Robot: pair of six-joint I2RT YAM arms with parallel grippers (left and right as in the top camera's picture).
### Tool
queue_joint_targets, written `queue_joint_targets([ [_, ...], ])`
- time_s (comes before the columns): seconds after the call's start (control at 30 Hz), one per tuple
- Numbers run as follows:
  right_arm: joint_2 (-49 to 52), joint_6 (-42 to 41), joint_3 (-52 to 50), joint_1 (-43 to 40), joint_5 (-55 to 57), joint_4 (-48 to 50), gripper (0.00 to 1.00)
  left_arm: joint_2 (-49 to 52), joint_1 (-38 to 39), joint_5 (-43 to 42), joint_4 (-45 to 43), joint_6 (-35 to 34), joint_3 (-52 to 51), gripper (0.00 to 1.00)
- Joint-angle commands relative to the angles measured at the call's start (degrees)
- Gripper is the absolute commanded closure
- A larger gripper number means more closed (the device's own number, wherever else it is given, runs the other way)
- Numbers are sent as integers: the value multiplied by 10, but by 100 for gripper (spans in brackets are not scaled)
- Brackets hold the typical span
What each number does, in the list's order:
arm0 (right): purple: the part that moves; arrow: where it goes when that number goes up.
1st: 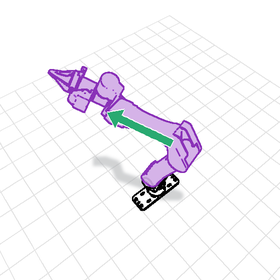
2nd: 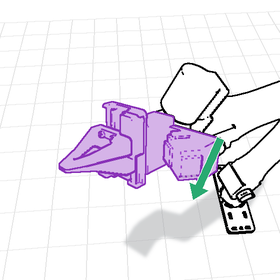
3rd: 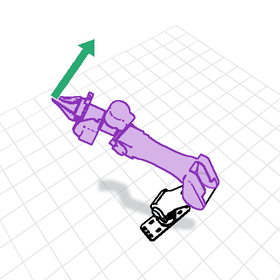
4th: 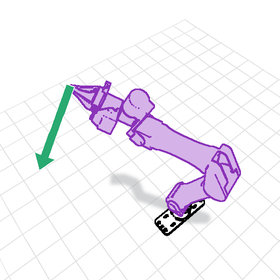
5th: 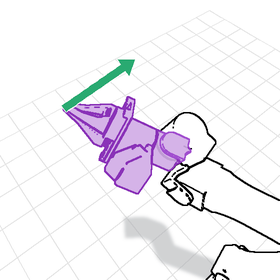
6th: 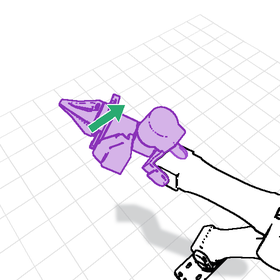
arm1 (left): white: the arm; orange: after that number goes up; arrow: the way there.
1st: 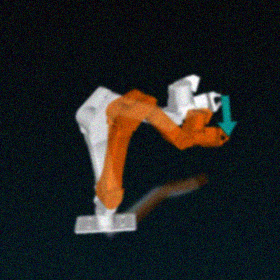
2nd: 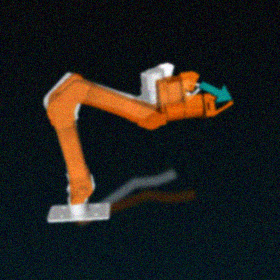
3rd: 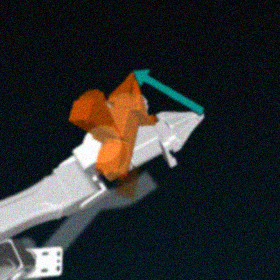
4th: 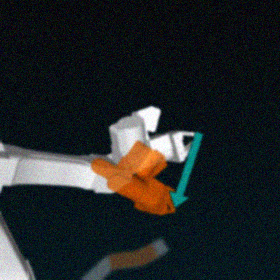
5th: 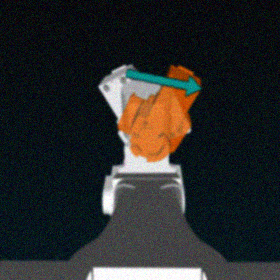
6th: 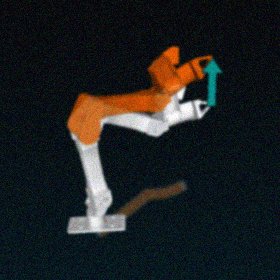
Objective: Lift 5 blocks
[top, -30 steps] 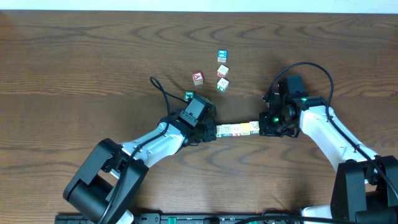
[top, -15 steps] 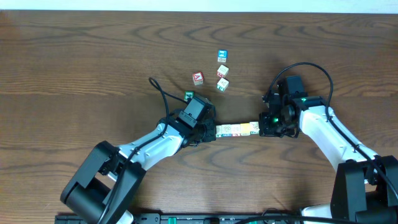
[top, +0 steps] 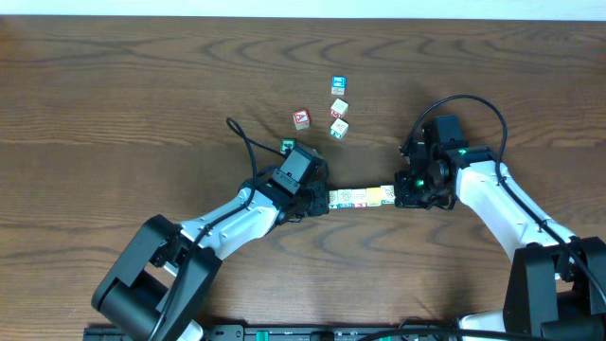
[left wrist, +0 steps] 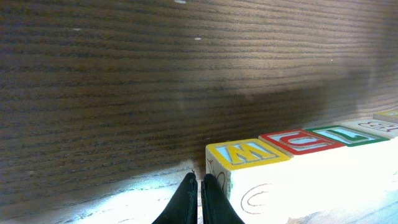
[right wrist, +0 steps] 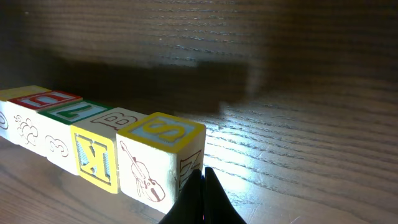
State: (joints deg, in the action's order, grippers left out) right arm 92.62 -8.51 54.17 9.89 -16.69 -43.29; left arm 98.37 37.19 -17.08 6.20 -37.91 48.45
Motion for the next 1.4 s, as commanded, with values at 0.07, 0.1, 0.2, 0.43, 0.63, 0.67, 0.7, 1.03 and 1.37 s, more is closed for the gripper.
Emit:
queue_joint_targets([
  [0.07,-5,9,0,37,-148,2,99,-34,22,-95,-28,-8,19,93],
  [0.1,-5,9,1,37,-148,2,99,-36,22,-95,-28,-8,19,93],
  [0.2,-7,9,1,37,-149,2,99,-43,22,-95,-26,-8,20,93],
  [0.43,-27,9,1,37,-148,2,99,-54,22,-95,-26,-8,20,93],
  [0.63,-45,9,1,37,-142,0,99,-54,22,-95,-20,-8,20,93],
  [0.67,-45,9,1,37,-142,0,99,-54,22,-95,-20,-8,20,93],
  [0.7,-45,9,1,37,-142,-1,99,-54,22,-95,-20,-8,20,93],
  [1.03,-45,9,1,37,-142,-3,99,-56,22,-95,-20,-8,20,93],
  [1.37,-46,9,2,37,-143,-3,99,-69,22,-95,-20,-7,21,93],
])
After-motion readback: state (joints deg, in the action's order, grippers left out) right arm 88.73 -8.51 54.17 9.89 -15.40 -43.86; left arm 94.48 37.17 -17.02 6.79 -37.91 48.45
